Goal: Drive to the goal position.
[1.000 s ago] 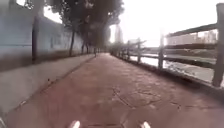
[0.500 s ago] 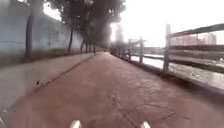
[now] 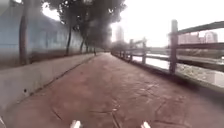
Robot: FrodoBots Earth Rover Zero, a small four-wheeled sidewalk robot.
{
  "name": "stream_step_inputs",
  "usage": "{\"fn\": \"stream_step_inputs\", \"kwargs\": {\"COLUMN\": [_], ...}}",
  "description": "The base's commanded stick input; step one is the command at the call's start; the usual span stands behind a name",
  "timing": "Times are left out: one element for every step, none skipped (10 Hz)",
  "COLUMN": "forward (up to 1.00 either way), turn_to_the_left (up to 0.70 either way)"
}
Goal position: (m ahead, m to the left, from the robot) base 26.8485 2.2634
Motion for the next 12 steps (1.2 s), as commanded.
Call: {"fn": "stream_step_inputs", "kwargs": {"forward": [0.7, 0.7, 0.7, 0.7, 0.7, 0.7, 0.7, 0.7, 0.7, 0.7, 0.7, 0.7], "turn_to_the_left": [0.0, 0.0, 0.0, 0.0, 0.0, 0.0, 0.0, 0.0, 0.0, 0.0, 0.0, 0.0]}}
